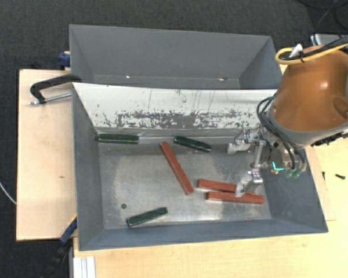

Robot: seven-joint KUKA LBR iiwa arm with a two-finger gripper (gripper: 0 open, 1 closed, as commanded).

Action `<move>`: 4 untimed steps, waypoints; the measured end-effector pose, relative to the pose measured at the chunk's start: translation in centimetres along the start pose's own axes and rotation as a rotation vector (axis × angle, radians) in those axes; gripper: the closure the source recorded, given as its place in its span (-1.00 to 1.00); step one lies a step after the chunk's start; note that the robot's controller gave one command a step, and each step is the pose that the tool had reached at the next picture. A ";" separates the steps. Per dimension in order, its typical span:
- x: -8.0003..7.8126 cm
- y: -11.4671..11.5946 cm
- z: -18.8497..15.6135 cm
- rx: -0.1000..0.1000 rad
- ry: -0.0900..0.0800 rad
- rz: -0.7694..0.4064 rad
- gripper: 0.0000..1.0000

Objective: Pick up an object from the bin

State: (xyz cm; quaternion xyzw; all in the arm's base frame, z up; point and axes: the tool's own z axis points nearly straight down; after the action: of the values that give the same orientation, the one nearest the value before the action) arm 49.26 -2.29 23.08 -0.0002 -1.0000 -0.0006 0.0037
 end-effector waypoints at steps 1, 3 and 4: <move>-0.2 0.0 -0.4 0.001 -0.009 -0.001 -1.00; -0.2 -3.1 8.9 0.000 -0.009 0.057 -1.00; -0.5 -1.7 8.6 -0.001 -0.012 0.293 -1.00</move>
Offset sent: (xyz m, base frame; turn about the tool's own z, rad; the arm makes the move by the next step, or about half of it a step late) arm -0.0015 -0.0308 -0.1608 0.0631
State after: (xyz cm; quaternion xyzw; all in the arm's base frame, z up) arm 49.73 -4.03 14.46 -0.1463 -0.9892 -0.0006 -0.0020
